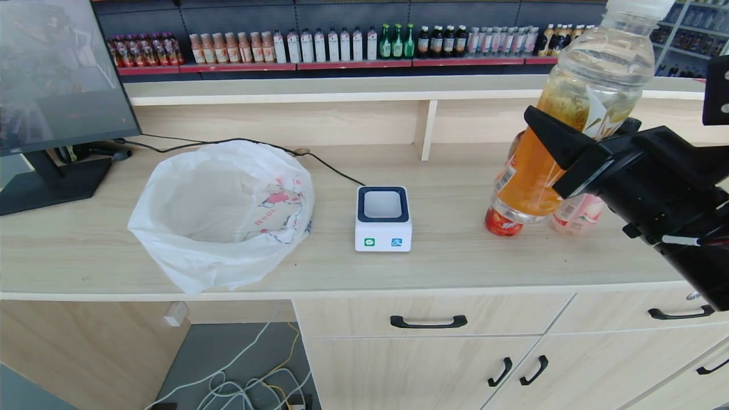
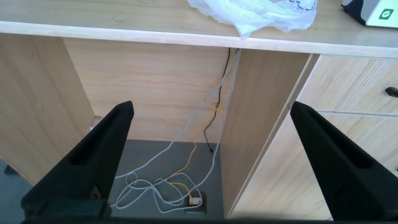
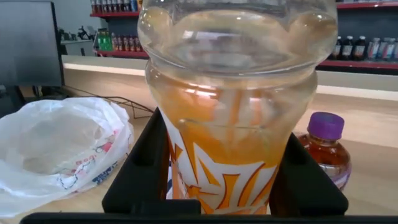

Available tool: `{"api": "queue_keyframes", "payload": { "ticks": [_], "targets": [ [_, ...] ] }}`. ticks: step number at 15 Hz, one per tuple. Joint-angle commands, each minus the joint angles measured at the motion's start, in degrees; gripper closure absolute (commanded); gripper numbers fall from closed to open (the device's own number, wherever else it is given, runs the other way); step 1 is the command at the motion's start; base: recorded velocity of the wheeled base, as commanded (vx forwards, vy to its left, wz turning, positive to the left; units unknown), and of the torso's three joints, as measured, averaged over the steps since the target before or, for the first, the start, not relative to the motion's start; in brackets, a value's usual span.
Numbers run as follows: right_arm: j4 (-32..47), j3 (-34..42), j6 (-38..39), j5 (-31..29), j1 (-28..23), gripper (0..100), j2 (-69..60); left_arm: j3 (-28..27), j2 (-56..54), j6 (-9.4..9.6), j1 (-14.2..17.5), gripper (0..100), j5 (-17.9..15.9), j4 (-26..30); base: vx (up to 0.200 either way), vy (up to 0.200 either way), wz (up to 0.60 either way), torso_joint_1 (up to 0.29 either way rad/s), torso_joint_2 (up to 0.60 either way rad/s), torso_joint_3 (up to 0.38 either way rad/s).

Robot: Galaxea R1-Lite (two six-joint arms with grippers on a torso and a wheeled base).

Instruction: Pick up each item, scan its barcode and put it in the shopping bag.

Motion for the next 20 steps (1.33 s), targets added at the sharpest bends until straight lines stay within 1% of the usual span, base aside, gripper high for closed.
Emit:
{"api": "queue_keyframes", "payload": {
  "ticks": [1,3,5,6,7,8,12,14,18,19,20],
  "targets": [
    [-0.04,0.25,0.40,-0.08,-0.81,100,-0.34,0.00,0.00,0.02,0.00,0,0.01,0.07,0.000,0.000,0.00,0.000,0.00,0.000],
    [-0.75,-0.28,0.49,0.01,-0.98,100,-0.08,0.00,0.00,0.11,0.00,0,0.01,-0.02,0.000,0.000,0.00,0.000,0.00,0.000],
    [-2.15,1.48,0.40,-0.16,-1.16,100,-0.08,0.00,0.00,-0.07,0.00,0,0.01,-0.02,0.000,0.000,0.00,0.000,0.00,0.000],
    [-2.77,2.09,0.40,-0.16,-1.60,100,-0.17,0.00,0.00,-0.07,0.00,0,0.01,-0.02,0.000,0.200,0.00,0.002,0.00,0.007],
    [-3.03,0.86,0.40,-0.16,-2.92,100,0.01,0.00,0.00,-0.07,0.00,0,0.01,-0.02,0.000,0.200,0.00,0.002,0.01,0.002],
    [-2.68,-1.16,0.49,-0.08,-3.09,100,0.18,0.00,0.00,-0.07,0.00,0,0.01,-0.02,0.000,0.200,0.00,-0.012,-0.01,0.007],
    [-1.89,-3.09,-1.62,0.27,-3.09,100,0.80,0.00,0.00,-0.07,0.00,0,0.01,-0.02,0.000,0.200,0.00,0.005,0.01,-0.001],
    [-0.66,-4.06,-2.68,0.19,-2.12,100,1.33,0.00,0.00,-0.07,0.00,0,0.01,0.07,0.000,0.200,0.00,-0.002,0.00,0.002],
    [-0.75,-4.85,-4.35,0.10,-1.16,100,2.82,0.00,0.00,-0.07,0.00,0,0.01,0.07,0.000,0.200,0.00,0.008,0.00,0.006],
    [-0.75,-5.20,-5.75,0.71,-1.16,100,3.00,0.00,0.00,-0.07,0.00,0,0.01,-0.02,0.000,0.200,0.00,0.007,0.00,-0.002],
    [-0.75,-5.38,-6.37,1.50,-1.16,100,3.08,0.00,0.00,-0.07,0.00,0,0.01,-0.02,0.000,0.000,0.00,0.000,0.00,0.000]
  ]
}}
